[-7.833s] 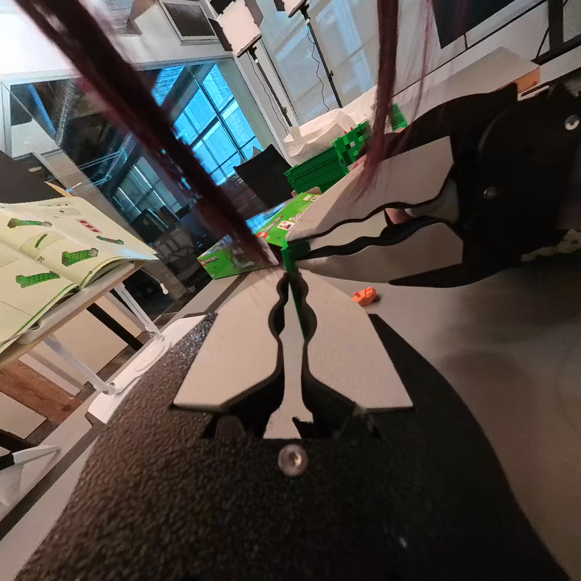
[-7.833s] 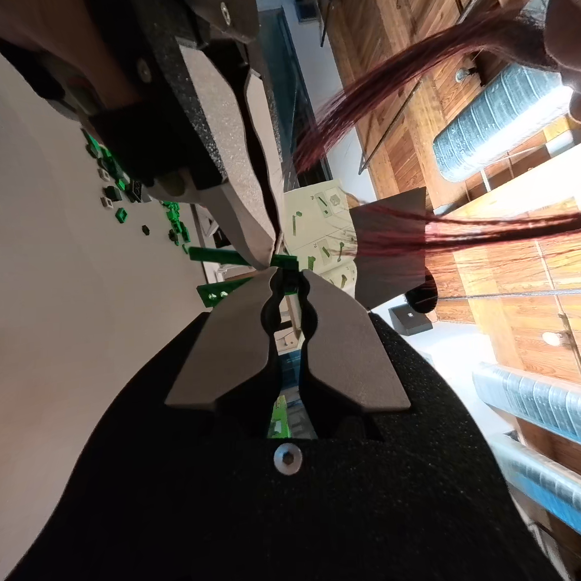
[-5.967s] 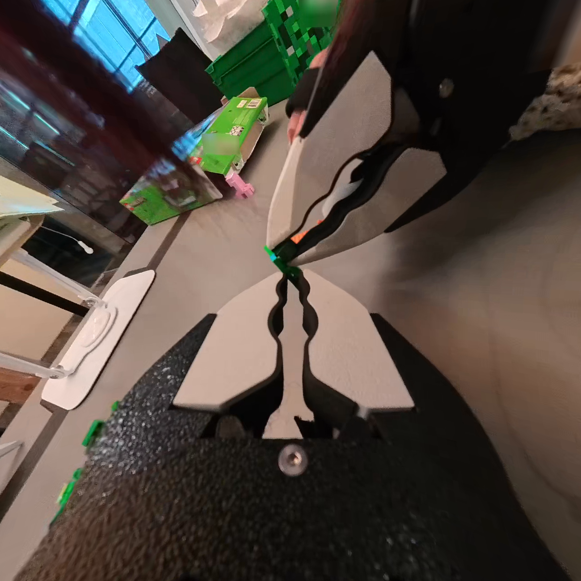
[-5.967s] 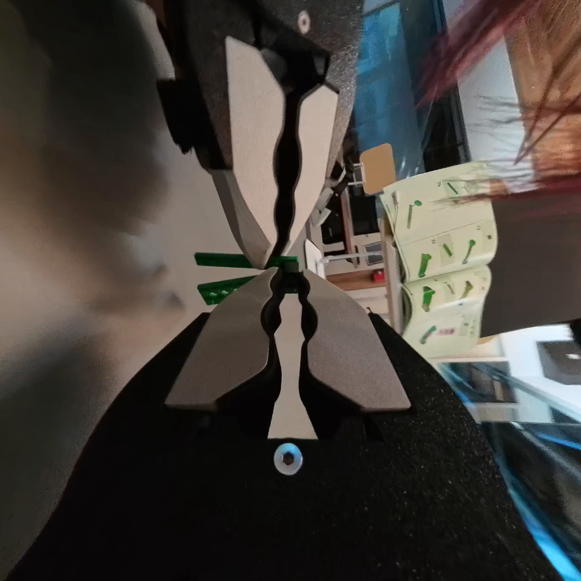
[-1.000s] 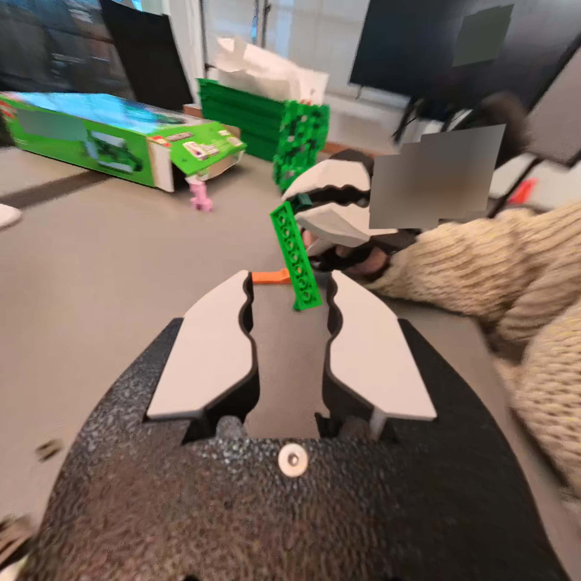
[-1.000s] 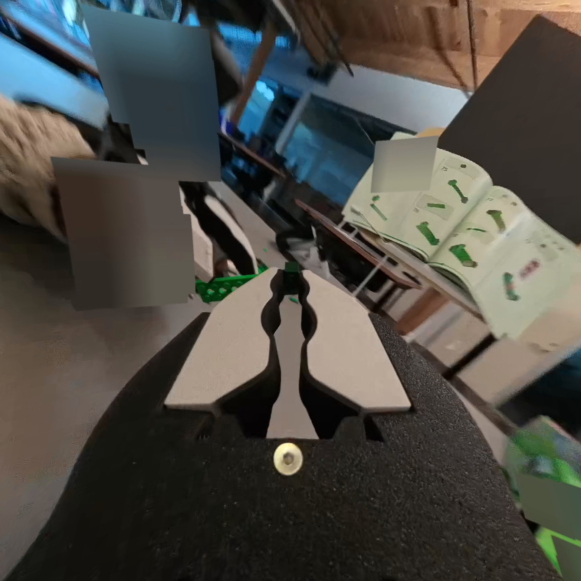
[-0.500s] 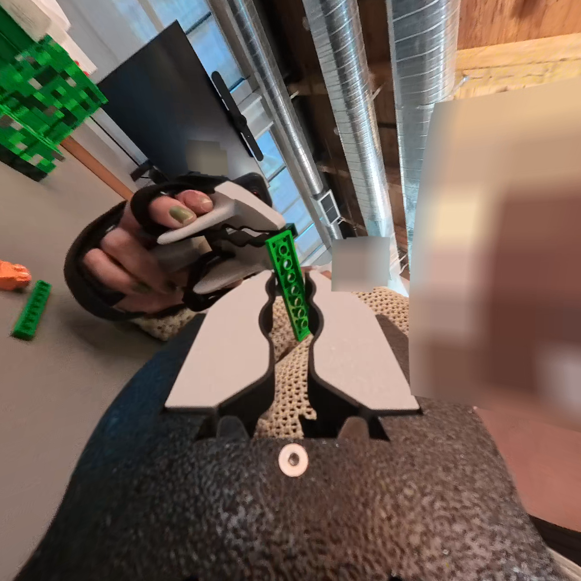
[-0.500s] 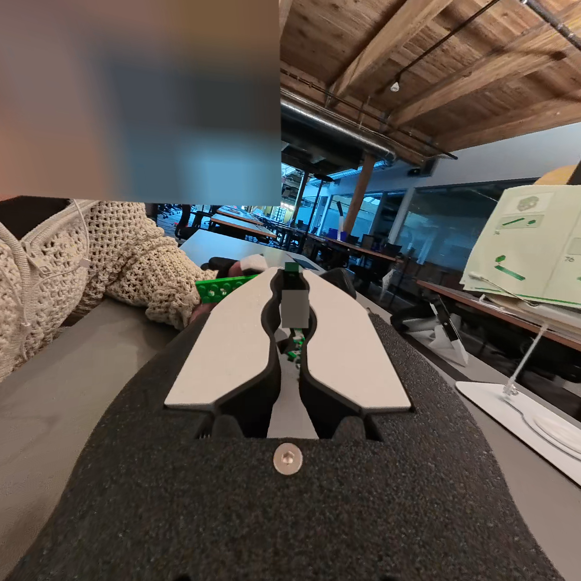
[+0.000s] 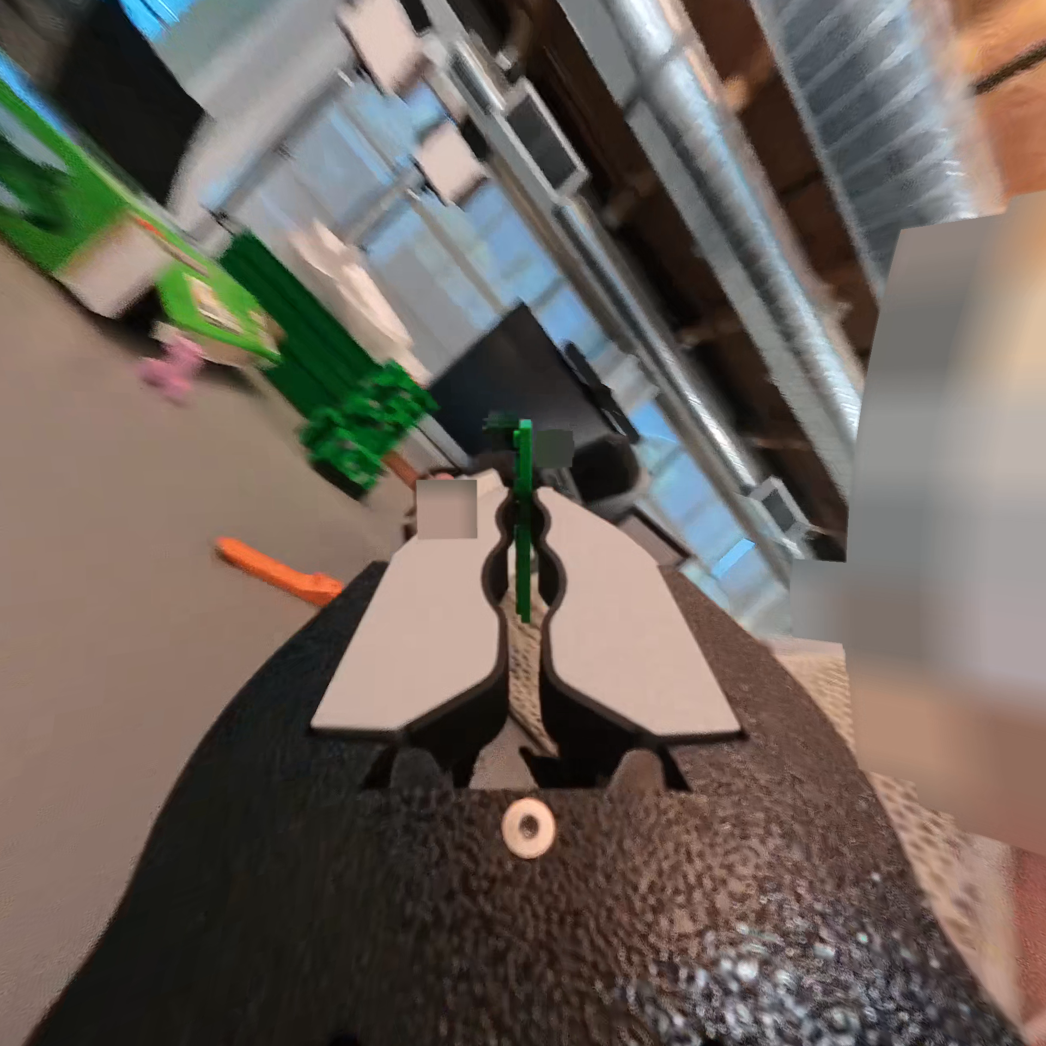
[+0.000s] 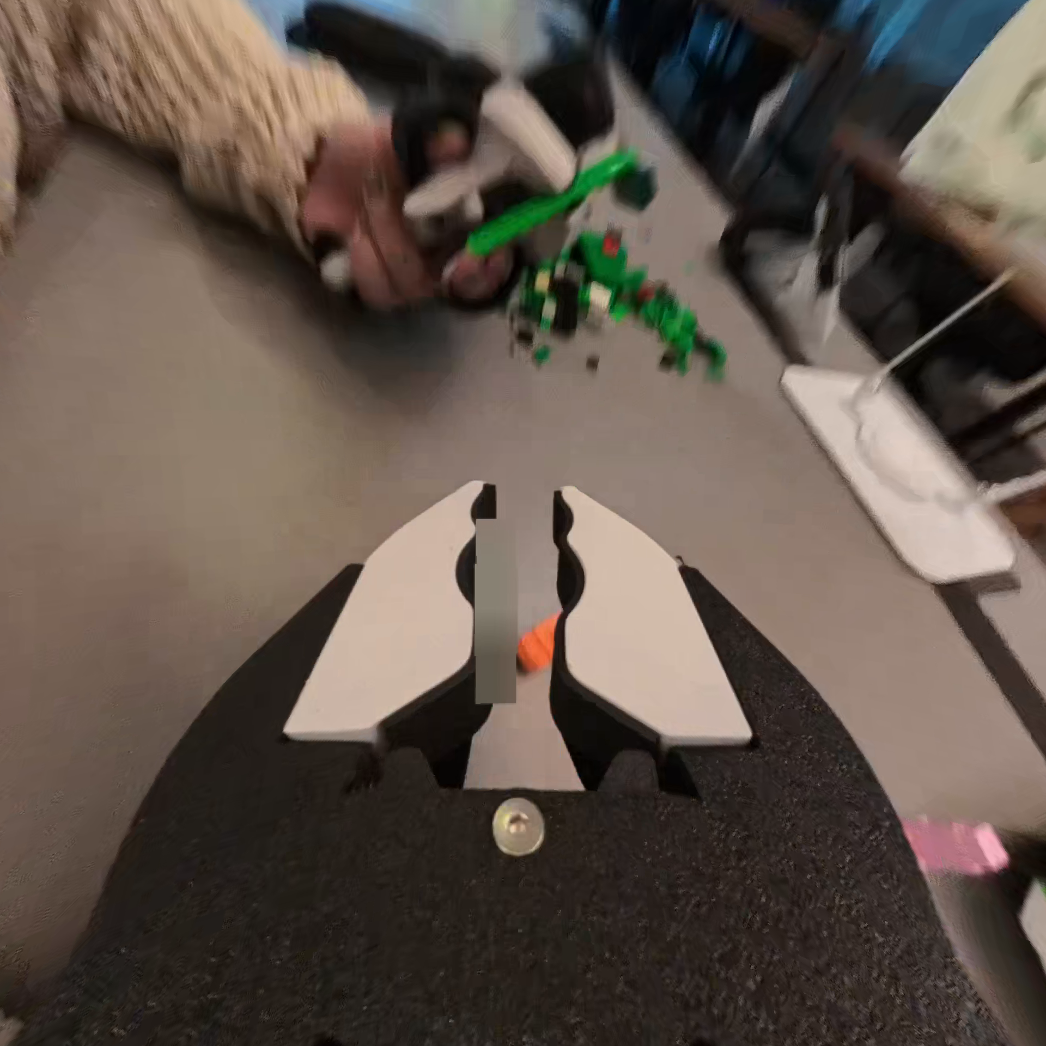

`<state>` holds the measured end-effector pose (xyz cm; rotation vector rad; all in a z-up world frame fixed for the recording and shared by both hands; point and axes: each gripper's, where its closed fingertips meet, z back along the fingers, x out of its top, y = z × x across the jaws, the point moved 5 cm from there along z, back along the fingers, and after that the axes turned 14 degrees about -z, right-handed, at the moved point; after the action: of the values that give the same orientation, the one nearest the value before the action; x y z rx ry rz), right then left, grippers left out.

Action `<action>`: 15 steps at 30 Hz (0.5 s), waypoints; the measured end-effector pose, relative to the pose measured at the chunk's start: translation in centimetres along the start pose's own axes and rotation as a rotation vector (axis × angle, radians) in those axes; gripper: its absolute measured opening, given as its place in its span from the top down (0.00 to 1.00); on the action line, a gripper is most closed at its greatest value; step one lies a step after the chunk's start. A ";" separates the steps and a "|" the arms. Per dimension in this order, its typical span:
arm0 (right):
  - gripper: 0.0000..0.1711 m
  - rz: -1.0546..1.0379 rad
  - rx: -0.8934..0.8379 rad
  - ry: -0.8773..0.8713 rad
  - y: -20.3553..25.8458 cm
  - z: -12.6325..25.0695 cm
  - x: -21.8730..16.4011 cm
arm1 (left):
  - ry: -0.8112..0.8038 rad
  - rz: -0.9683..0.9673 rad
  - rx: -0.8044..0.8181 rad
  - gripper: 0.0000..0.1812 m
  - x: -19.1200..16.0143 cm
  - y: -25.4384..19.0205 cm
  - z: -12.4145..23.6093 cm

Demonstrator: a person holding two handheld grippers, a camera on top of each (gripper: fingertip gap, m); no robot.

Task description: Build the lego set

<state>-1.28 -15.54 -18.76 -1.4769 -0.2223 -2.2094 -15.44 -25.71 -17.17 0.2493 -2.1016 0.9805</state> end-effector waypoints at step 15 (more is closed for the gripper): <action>0.91 -0.059 0.087 0.605 -0.6 -3.5 -4.4 | -0.102 -0.082 0.318 0.98 -2.0 0.4 1.1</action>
<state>-3.11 -15.11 -24.13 -0.7110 -0.1560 -2.5383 -14.85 -26.50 -19.27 0.5513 -2.0013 1.2734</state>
